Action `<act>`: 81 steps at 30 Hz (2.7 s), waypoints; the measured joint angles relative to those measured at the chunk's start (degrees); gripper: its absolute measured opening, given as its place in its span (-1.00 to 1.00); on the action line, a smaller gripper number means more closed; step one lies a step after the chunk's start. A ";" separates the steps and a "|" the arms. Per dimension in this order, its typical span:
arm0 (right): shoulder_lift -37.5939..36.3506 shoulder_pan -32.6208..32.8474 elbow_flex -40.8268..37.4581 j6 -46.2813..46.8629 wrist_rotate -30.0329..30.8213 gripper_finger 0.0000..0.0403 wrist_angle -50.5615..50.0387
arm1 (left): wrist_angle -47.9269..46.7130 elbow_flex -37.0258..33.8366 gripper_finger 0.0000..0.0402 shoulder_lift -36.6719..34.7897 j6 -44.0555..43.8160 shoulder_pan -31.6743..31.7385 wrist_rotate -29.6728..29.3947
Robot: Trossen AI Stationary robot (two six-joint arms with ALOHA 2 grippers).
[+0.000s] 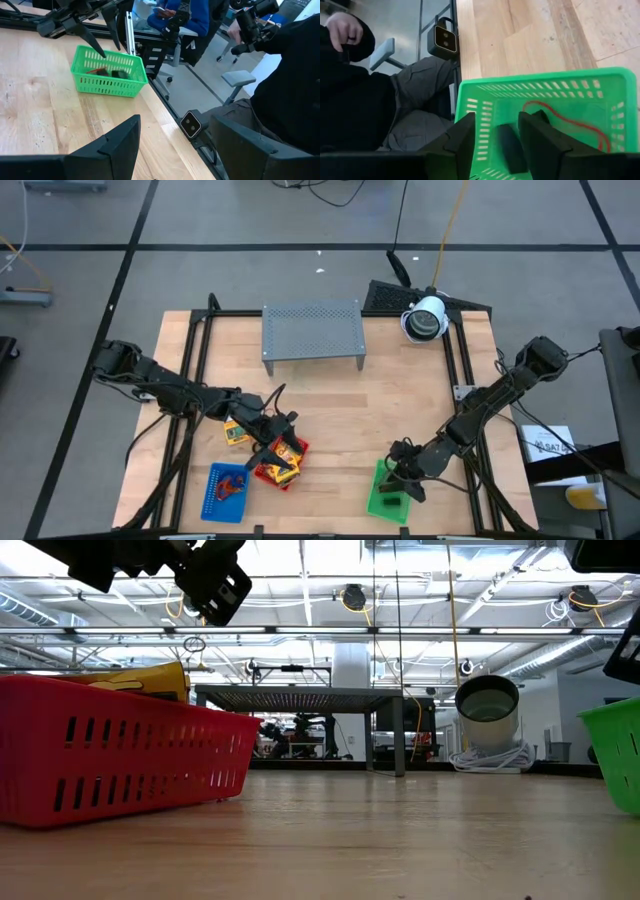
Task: Pick & Place Office Desk Supplies
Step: Put the yellow rubber band into the green basket
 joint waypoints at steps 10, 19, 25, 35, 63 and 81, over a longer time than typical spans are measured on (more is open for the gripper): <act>0.00 0.00 -0.02 -5.47 3.63 -0.27 2.77 | 0.00 0.00 0.24 0.00 0.00 0.00 0.00; 0.00 -1.43 -0.02 -33.67 9.53 -0.26 25.29 | 0.00 0.00 0.24 0.00 0.34 0.00 0.00; 0.00 -3.88 -0.02 -50.29 9.35 -0.28 35.52 | 0.00 0.00 0.24 0.00 -2.73 0.52 0.02; 0.00 -11.80 -0.02 -54.63 9.30 -0.30 36.77 | 5.86 0.00 0.24 0.02 2.69 0.55 0.00; 0.00 -20.04 -0.02 -54.71 9.29 -0.30 40.62 | -42.88 11.52 0.24 -3.36 -5.76 3.91 -12.24; -0.04 -19.93 0.00 -55.62 16.71 -0.30 27.35 | -93.56 29.00 0.24 -3.51 -20.30 0.60 -18.92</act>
